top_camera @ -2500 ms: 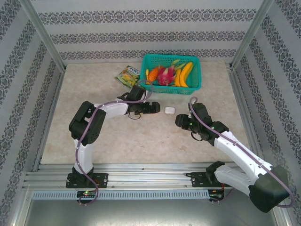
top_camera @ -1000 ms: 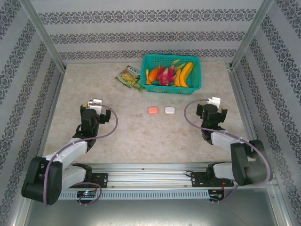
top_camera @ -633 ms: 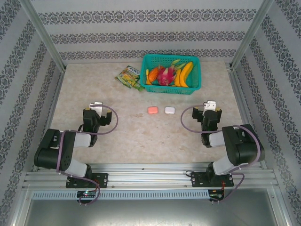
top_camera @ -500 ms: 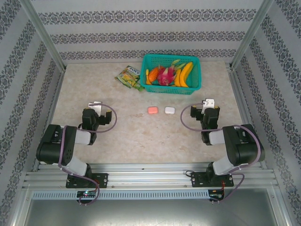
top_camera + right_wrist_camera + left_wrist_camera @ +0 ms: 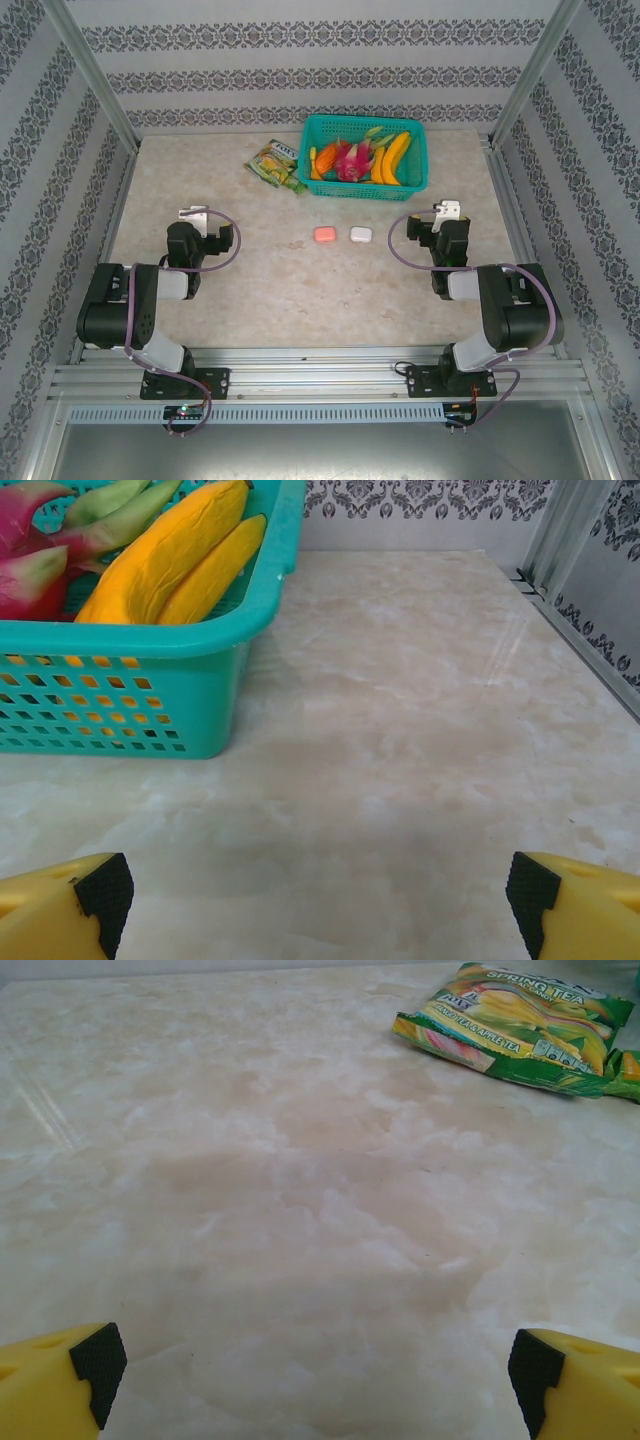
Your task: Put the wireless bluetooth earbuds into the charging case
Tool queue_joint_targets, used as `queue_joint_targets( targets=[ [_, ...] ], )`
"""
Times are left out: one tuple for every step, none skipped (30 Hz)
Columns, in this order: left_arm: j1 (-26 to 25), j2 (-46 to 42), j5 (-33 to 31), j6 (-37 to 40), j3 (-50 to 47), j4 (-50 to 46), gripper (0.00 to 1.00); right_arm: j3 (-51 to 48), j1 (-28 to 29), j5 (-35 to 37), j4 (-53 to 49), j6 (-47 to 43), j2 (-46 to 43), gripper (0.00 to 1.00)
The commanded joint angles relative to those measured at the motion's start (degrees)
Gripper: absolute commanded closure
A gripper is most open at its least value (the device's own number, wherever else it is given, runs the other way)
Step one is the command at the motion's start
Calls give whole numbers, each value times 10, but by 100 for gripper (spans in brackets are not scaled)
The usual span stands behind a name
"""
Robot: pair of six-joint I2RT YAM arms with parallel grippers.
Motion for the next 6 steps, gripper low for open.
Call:
queue_joint_targets(
  targets=[
    [-6,1,-4,-11,6,-2,0,8,-3,-20,-8,7,-9,2],
    [-6,1,-4,-11,6,-1,0,8,-5,-24,-9,9,-8,2],
    [-6,1,-4,-11,6,-2,0,7,-5,-24,-9,9,-9,2],
    [-6,1,-4,-11,6,-1,0,7,-5,-25,-8,8,-10,2],
    [-6,0,-4,-11,6,-1,0,3,-4,-26,-1,6,-12,2],
    [-6,1,-4,-11,6,-2,0,0,-3,-32,1,2,-14,2]
  ],
)
